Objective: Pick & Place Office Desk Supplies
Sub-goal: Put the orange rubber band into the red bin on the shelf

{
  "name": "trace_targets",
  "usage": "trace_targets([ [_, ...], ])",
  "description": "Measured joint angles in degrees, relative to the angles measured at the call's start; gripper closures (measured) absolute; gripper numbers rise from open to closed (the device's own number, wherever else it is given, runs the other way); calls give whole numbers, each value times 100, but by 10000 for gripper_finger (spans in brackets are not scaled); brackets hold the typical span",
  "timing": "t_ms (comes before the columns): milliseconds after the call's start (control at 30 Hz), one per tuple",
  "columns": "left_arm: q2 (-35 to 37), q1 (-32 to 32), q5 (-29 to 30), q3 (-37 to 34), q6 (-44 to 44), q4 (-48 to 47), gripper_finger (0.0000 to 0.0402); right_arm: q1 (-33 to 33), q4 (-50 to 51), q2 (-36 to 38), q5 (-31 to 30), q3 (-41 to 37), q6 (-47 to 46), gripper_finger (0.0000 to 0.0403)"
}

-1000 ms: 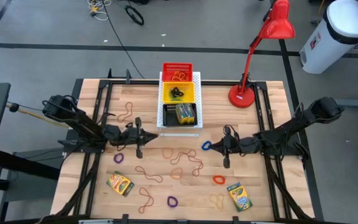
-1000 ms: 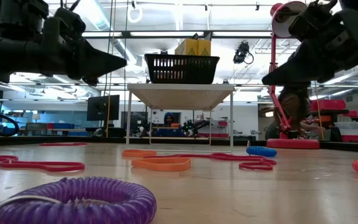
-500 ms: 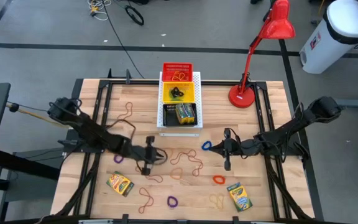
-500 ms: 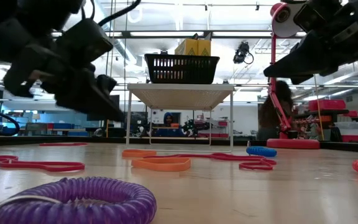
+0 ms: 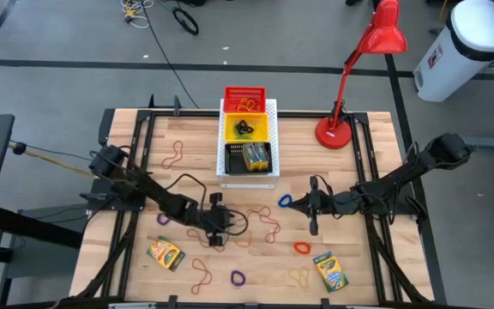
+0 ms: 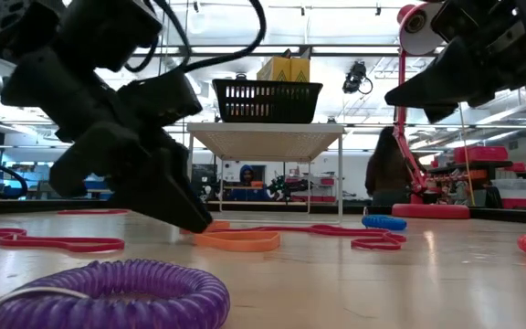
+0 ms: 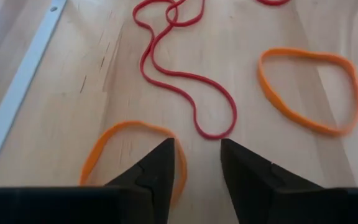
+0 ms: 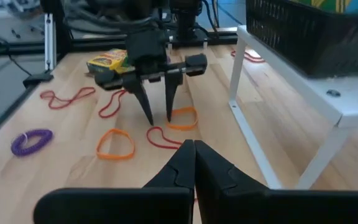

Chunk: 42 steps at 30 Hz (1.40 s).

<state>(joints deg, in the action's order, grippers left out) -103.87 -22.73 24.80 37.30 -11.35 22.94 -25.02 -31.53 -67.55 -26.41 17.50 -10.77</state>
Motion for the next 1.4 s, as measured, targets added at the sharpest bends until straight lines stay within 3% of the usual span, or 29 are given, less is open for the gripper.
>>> trace_targets([
  [100, -90, 12, 43, 78, -23, -6, 278, 0, 0, 0, 2, 0, -361, 398],
  [533, -52, 45, 199, 100, -321, -366, 299, 0, 17, 0, 0, 0, -336, 398],
  [700, -48, 24, 0, 101, -253, -369, 344, 0, 20, 0, 0, 0, -336, 398],
  [833, -48, -103, 165, 94, -219, -405, 392, 0, 17, 0, 1, 0, -336, 398],
  [1400, 536, -320, 231, 68, -239, -666, 396, 0, 6, 0, 0, 0, -334, 398],
])
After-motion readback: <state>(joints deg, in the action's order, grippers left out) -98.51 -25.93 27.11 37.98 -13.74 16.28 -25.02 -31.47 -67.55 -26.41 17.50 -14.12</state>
